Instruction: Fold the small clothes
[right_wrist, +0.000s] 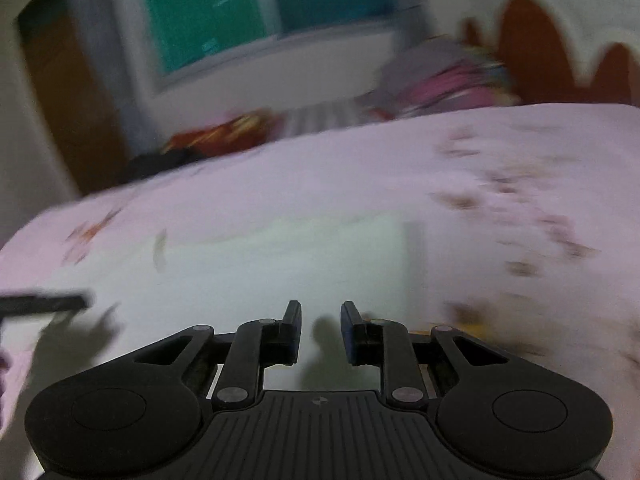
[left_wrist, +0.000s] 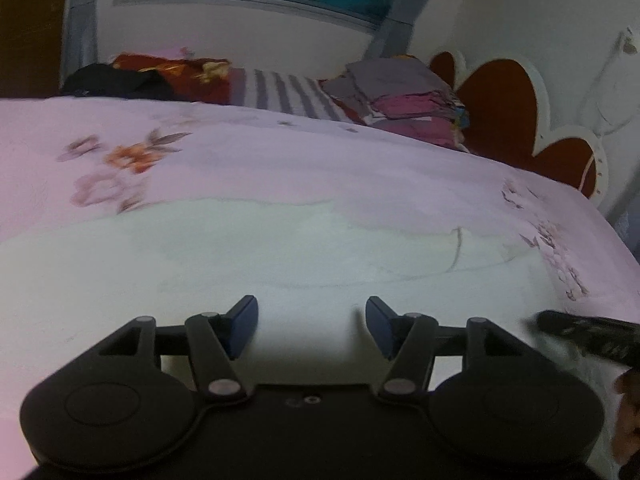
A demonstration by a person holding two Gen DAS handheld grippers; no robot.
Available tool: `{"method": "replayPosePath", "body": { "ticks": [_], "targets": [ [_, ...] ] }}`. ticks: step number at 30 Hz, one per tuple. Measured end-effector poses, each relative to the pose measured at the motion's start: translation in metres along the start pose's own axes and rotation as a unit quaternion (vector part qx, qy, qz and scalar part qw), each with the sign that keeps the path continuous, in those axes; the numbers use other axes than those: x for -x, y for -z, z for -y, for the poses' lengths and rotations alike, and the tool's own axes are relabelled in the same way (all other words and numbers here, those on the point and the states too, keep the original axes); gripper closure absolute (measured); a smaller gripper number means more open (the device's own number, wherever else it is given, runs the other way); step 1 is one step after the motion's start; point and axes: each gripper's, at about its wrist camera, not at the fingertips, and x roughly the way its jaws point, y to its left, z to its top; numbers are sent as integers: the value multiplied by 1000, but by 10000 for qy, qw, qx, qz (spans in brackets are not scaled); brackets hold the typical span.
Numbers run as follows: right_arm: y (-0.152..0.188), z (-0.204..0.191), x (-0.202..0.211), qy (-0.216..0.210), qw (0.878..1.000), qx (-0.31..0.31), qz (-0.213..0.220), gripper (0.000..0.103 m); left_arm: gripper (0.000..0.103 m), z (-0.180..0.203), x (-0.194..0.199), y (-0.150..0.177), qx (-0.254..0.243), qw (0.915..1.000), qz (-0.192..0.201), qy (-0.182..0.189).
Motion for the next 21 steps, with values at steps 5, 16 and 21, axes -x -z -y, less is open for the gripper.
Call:
{"method": "replayPosePath", "body": {
  "ticks": [5, 16, 21],
  "targets": [
    [-6, -15, -38, -462, 9969, 570, -270, 81, 43, -7, -10, -1, -97, 9996, -86, -253],
    [-55, 62, -78, 747, 9963, -343, -238, 94, 44, -24, -5, 1, -138, 9988, -210, -430],
    [-54, 64, -69, 691, 9962, -274, -444, 94, 44, -19, 5, 5, -212, 9989, -148, -387]
  ]
}}
